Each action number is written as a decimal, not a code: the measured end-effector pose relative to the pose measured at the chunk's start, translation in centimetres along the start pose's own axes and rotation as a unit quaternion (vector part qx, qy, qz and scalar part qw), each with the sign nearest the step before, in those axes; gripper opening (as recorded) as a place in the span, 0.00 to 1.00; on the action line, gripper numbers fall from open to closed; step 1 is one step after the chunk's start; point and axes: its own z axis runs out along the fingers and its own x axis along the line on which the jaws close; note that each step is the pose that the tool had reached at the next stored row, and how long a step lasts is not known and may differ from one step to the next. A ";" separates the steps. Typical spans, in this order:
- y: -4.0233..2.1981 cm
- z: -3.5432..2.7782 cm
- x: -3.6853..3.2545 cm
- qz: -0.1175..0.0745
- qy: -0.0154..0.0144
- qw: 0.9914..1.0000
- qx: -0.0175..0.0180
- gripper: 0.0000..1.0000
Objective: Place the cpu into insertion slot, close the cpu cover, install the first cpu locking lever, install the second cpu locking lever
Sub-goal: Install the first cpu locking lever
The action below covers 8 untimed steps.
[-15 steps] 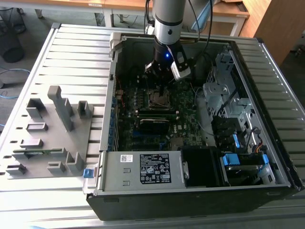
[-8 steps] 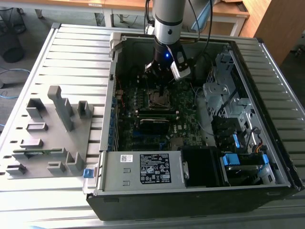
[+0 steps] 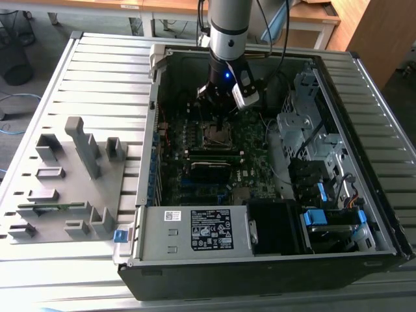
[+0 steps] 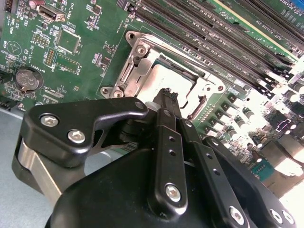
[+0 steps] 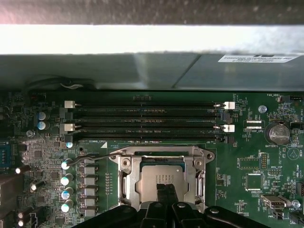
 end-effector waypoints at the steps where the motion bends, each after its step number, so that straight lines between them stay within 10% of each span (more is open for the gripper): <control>1: 0.00 0.00 0.00 0.000 0.000 1.000 0.000 0.10; 8: 0.00 -0.09 0.00 0.000 0.000 1.000 0.000 0.10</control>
